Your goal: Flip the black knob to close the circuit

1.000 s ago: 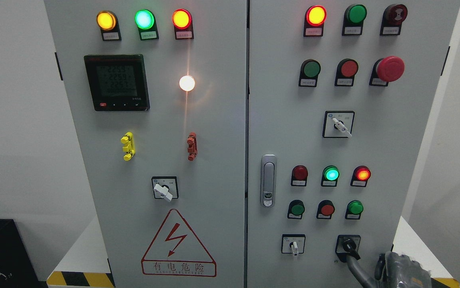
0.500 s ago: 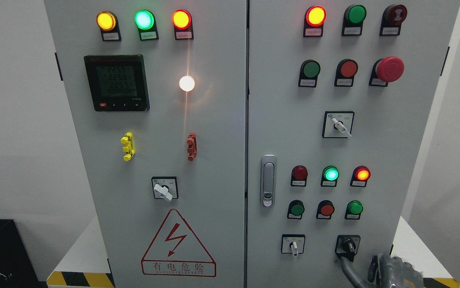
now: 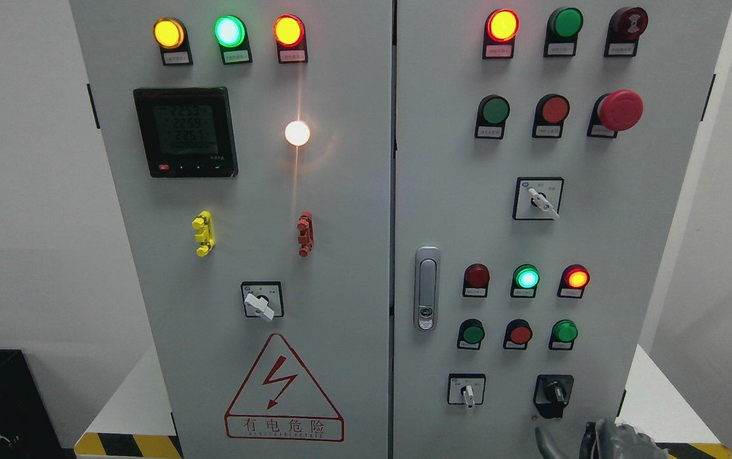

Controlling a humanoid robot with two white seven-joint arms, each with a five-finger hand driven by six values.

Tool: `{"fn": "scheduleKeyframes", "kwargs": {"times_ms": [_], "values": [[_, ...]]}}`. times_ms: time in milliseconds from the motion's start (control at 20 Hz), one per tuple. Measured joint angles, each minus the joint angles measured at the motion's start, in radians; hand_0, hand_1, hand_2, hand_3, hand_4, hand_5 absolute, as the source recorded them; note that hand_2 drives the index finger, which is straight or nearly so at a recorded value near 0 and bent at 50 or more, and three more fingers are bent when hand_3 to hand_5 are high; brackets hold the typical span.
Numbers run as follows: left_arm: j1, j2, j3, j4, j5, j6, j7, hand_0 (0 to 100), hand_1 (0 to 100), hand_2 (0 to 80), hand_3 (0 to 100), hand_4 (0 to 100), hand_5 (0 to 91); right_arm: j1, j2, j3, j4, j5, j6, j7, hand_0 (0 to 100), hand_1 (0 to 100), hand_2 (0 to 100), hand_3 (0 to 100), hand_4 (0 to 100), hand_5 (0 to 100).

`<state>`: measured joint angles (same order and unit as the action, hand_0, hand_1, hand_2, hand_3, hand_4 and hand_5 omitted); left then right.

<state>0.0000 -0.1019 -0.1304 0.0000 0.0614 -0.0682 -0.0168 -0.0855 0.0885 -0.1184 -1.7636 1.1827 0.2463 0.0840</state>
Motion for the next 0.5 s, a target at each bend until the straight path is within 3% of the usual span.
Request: {"fn": "scheduleKeyframes", "kwargs": {"times_ms": [500], "values": [[0.000, 0.000, 0.000, 0.000, 0.000, 0.000, 0.000, 12, 56, 0.0, 0, 0, 0.0, 0.125, 0.021, 0.019, -0.109, -0.344, -0.104, -0.098, 0, 9, 57, 82, 74, 68]]}}
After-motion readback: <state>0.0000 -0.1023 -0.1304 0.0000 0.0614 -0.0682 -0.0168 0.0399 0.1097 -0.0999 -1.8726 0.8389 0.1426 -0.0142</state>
